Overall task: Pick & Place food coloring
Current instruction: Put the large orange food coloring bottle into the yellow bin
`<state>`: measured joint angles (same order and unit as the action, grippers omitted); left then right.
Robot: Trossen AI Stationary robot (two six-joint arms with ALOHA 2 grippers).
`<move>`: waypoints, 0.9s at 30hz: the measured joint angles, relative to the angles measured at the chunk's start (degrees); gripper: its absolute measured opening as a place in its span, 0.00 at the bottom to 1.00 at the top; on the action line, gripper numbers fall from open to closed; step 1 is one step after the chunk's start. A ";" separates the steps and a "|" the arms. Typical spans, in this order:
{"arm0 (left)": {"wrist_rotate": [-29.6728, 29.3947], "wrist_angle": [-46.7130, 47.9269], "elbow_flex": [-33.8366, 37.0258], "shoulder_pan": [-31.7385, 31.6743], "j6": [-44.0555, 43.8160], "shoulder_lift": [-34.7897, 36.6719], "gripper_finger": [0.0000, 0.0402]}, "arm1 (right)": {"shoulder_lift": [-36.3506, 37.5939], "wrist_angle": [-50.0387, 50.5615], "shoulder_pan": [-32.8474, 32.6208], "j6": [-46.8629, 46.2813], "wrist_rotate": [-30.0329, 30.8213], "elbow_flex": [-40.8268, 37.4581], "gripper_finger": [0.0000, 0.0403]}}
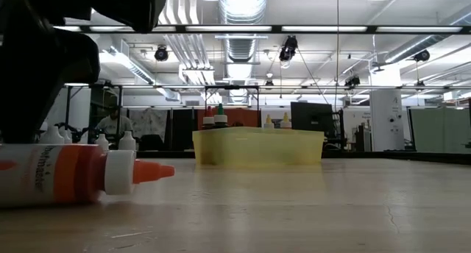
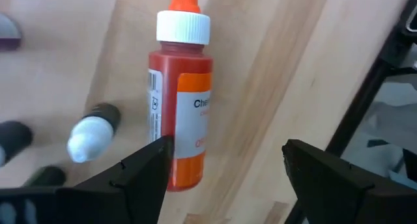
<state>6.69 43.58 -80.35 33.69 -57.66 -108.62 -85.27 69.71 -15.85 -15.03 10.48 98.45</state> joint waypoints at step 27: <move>-2.80 4.52 -2.76 -0.20 4.68 -4.19 0.67 | 0.00 -0.15 0.01 -1.07 0.02 0.00 0.02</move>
<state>3.90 48.10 -83.11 33.50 -52.98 -112.80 -85.27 69.56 -15.84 -16.10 10.50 98.45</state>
